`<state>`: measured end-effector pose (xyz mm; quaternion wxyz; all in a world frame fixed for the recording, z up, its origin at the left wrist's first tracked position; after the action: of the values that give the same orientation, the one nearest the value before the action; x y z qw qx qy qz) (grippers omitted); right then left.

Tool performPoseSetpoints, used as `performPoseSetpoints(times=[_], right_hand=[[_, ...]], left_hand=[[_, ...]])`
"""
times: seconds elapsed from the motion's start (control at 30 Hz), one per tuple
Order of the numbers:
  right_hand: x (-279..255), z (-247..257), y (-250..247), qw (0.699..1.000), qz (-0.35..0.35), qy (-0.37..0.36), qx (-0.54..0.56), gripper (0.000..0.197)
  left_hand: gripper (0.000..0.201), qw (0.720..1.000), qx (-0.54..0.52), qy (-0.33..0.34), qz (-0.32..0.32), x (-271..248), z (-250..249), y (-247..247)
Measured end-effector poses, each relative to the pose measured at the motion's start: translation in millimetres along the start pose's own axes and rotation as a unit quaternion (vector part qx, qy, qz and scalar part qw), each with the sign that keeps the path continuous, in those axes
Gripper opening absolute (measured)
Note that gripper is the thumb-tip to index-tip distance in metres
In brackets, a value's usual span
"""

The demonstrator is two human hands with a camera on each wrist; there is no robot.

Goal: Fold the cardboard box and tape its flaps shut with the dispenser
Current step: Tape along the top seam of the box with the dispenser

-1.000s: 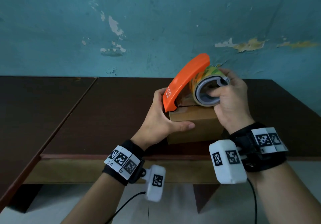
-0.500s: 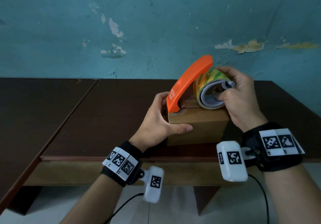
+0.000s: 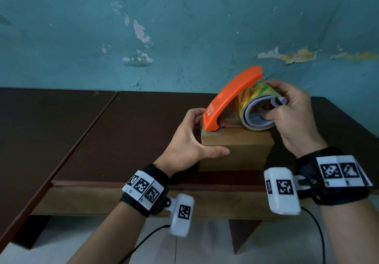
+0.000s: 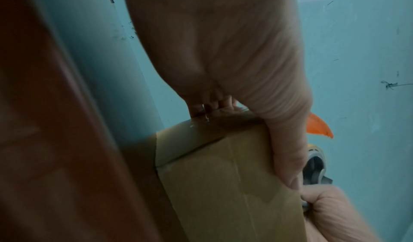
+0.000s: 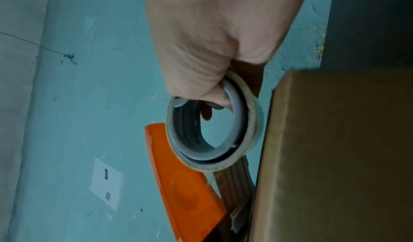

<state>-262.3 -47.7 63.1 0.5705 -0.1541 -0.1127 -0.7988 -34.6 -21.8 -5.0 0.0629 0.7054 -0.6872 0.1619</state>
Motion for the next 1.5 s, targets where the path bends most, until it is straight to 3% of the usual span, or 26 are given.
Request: performPoseSetpoints(times=[0.2, 0.5, 0.83, 1.1, 1.23, 1.33, 1.4, 1.5], right_hand=[[11.3, -1.1, -36.0, 0.997, -0.072, 0.017, 0.000, 0.069], [7.6, -5.2, -44.1, 0.996, -0.074, -0.009, -0.042, 0.071], [2.7, 8.8, -38.9, 0.984, -0.052, -0.092, -0.146, 0.073], [3.6, 15.4, -33.0, 0.975, -0.048, -0.143, -0.161, 0.077], [3.7, 12.9, -33.8, 0.976, -0.047, -0.145, -0.153, 0.078], [5.8, 10.3, -33.5, 0.977, -0.052, -0.144, -0.150, 0.079], [6.6, 10.0, -32.0, 0.977, -0.054, -0.144, -0.145, 0.078], [7.0, 9.0, -32.2, 0.979, -0.060, -0.141, -0.134, 0.078]], left_hand=[[0.094, 1.000, -0.014, -0.012, -0.001, 2.1, 5.4, -13.3], [0.095, 1.000, -0.022, -0.016, 0.007, 0.2, 1.5, -12.3], [0.092, 0.999, -0.023, 0.010, 0.030, 1.0, 1.6, -12.2], [0.072, 0.994, 0.045, 0.051, 0.090, 4.8, -6.1, -15.0], [0.087, 0.978, 0.151, 0.090, 0.115, 12.6, -32.4, -14.8], [0.098, 0.961, 0.240, 0.120, 0.065, 13.5, -56.5, 1.5], [0.113, 0.923, 0.350, 0.149, 0.065, 12.6, -62.3, 16.7], [0.131, 0.848, 0.488, 0.172, 0.115, 11.4, -50.9, 32.6]])
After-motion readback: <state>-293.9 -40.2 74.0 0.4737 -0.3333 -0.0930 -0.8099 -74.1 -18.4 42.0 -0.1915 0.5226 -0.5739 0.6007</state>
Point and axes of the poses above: each hand's wrist, its own x-axis towards the middle knuckle, its own y-axis out of the palm, z = x × y, the point moved 2 cm from there along x, towards the middle knuckle, and after that the axes turned 11 degrees about -z, right-handed, at the moved point
